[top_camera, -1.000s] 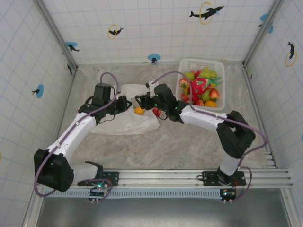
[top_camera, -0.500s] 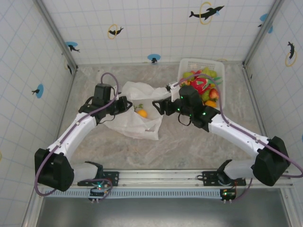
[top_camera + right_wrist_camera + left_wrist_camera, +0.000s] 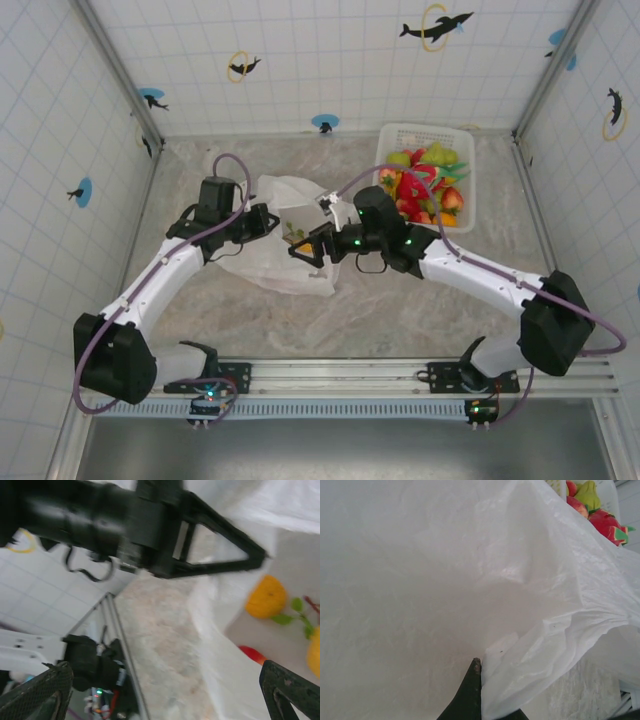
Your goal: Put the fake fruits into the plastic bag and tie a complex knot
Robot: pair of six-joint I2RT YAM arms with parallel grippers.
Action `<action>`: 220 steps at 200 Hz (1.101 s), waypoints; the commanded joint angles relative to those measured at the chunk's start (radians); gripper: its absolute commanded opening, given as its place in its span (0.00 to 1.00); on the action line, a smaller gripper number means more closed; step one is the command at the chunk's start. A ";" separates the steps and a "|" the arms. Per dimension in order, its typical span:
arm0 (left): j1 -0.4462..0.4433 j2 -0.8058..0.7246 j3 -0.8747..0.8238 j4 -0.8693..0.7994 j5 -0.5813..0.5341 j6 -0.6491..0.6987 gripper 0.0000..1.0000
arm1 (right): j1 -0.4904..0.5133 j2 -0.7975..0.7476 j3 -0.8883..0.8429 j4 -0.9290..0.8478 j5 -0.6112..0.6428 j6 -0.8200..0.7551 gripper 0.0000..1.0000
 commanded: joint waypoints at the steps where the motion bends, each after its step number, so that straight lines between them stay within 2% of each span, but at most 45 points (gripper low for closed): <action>1: 0.009 0.008 0.022 0.025 0.029 0.003 0.00 | 0.021 0.020 0.032 0.140 -0.117 0.131 0.99; 58: 0.009 0.004 0.018 0.030 0.024 0.001 0.00 | 0.074 0.152 0.032 0.249 -0.206 0.264 0.99; 95: 0.008 0.014 0.027 0.028 0.023 0.002 0.00 | 0.096 0.084 0.108 0.226 -0.230 0.253 1.00; 108: 0.008 0.016 0.033 0.024 0.021 0.006 0.00 | 0.083 0.031 0.136 0.161 -0.214 0.217 1.00; 127: 0.009 0.018 0.041 0.012 0.015 0.012 0.00 | 0.042 -0.071 0.181 -0.073 -0.123 0.097 0.99; 143: 0.008 0.019 0.041 0.005 0.012 0.016 0.00 | -0.003 -0.175 0.205 -0.313 -0.010 -0.010 0.91; 158: 0.008 0.021 0.039 0.001 0.010 0.018 0.00 | -0.059 -0.284 0.175 -0.451 0.083 -0.049 0.85; 170: 0.009 0.023 0.041 0.001 0.008 0.019 0.00 | -0.116 -0.371 0.118 -0.526 0.136 -0.070 0.85; 187: 0.008 0.027 0.044 0.001 0.008 0.019 0.00 | -0.211 -0.461 0.011 -0.604 0.196 -0.086 0.84; 202: 0.009 0.028 0.048 0.000 0.009 0.019 0.00 | -0.283 -0.493 -0.106 -0.615 0.202 -0.084 0.80; 220: 0.008 0.028 0.050 -0.003 0.009 0.018 0.00 | -0.300 -0.489 -0.274 -0.467 0.193 -0.016 0.75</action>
